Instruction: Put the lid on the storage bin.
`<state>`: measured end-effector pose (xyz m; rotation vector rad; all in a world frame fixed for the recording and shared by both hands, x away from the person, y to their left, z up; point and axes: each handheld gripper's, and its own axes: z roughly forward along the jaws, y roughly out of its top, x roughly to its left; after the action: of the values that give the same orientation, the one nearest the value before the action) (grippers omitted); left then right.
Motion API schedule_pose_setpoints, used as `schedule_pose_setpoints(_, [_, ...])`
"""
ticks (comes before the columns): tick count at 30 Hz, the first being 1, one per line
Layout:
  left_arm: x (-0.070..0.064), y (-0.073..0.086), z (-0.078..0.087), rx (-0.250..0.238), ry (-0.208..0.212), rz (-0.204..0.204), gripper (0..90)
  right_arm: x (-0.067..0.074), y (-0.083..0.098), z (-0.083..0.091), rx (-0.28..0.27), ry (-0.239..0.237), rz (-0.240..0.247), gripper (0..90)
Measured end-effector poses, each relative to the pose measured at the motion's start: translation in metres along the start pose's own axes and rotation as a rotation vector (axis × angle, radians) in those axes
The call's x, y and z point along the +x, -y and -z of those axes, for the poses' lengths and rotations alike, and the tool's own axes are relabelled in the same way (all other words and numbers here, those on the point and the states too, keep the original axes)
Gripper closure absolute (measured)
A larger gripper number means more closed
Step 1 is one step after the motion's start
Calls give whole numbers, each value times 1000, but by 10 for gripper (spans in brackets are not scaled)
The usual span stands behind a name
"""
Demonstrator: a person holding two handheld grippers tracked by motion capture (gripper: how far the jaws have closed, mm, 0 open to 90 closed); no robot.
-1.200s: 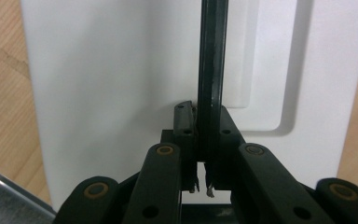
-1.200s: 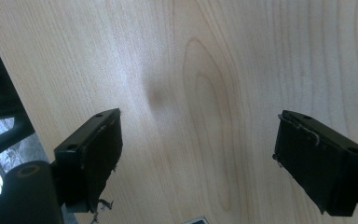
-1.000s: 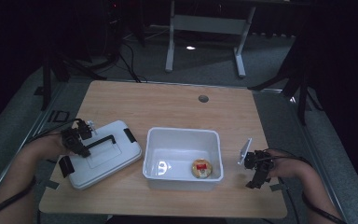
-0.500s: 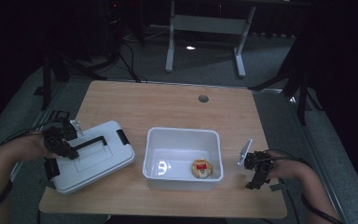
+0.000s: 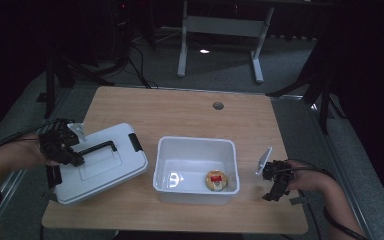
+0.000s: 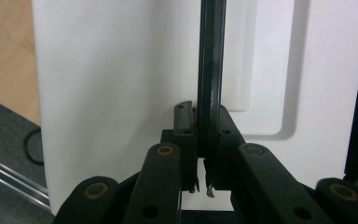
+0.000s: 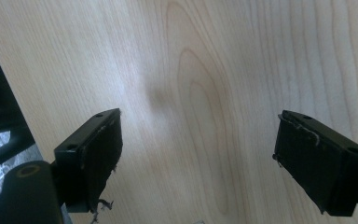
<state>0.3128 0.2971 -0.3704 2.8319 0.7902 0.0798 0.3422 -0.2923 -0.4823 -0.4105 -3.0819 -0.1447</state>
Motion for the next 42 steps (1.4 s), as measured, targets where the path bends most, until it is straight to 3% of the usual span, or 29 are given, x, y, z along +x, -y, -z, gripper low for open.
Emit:
schedule_pose_setpoints(5, [-11, -19, 19, -30, -16, -59, 834, -1, 0, 2, 6, 5, 2, 147])
schedule_pose_setpoints(12, [-22, -47, 29, -50, -20, -116, 834, -1, -1, 2, 3, 5, -1, 147])
schedule_pose_setpoints(14, [-25, -56, 29, -48, -26, -134, 834, -1, -1, 2, 0, 6, -1, 147])
schedule_pose_setpoints(16, [-27, -66, 26, -54, -13, -127, 834, -1, -1, 1, -4, 2, 4, 147])
schedule_pose_setpoints(19, [-32, -82, 21, -51, 0, -163, 834, 1, -3, -1, 11, 3, 9, 147])
schedule_pose_setpoints(20, [-35, -92, 19, -52, 5, -194, 834, 1, -3, -1, 14, 1, 13, 147])
schedule_pose_setpoints(23, [-39, -105, 16, -70, 30, -213, 834, 2, -5, 0, 9, 4, 14, 147])
schedule_pose_setpoints(42, [-63, -168, 3, -51, 67, -334, 834, 2, -3, 4, -17, 12, 25, 147])
